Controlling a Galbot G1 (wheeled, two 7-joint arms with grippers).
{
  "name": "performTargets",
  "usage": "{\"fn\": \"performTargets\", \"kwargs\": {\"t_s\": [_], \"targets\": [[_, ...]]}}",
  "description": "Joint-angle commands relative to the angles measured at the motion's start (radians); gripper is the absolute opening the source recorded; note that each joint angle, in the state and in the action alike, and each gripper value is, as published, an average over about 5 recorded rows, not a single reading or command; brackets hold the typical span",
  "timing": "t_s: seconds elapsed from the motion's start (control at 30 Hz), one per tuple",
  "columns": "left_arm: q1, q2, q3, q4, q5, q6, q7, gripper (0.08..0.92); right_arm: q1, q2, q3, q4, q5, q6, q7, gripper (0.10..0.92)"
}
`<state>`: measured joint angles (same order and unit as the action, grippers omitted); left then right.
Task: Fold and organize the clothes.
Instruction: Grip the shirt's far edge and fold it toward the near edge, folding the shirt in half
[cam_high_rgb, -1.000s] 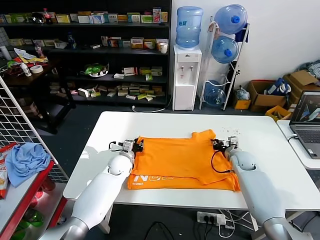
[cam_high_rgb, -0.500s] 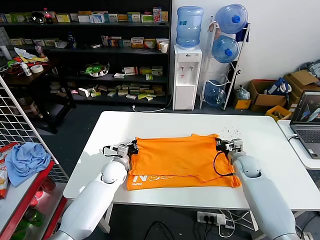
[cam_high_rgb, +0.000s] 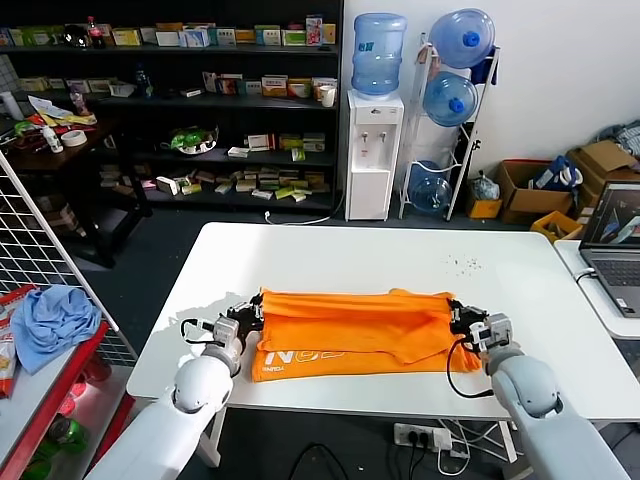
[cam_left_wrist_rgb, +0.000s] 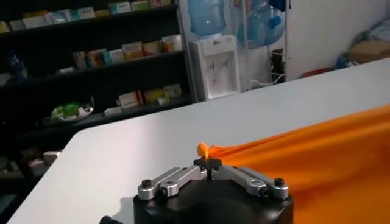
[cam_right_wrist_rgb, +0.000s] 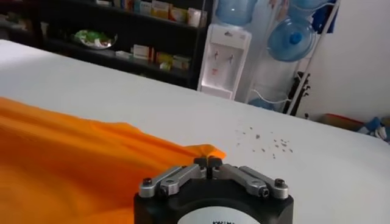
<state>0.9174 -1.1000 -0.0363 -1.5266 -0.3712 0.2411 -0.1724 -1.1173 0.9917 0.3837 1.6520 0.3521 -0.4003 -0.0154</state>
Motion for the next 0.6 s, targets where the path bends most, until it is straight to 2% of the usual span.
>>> {"fn": "performTargets", "kwargs": {"t_s": [0.03,0.33,0.43,0.6], "targets": [[0.290,0.048,-0.032,-0.244,0.014,0.003,-0.016,0.091,-0.278,-0.058,0.053,0.221,-0.043,-0.031,0.039,0.125],[0.330,0.024,-0.047,-0.227,0.037,-0.040,-0.015,0.096,-0.306,-0.021,0.045,0.207,-0.078,-0.052,0.066,0.133],[0.317,0.014,-0.059,-0.210,0.030,-0.074,-0.014,0.144,-0.300,-0.015,0.041,0.202,-0.082,-0.037,0.070,0.182],[0.297,0.004,-0.079,-0.206,-0.007,-0.080,-0.010,0.287,-0.292,-0.016,0.040,0.215,-0.080,-0.024,0.073,0.325]]}}
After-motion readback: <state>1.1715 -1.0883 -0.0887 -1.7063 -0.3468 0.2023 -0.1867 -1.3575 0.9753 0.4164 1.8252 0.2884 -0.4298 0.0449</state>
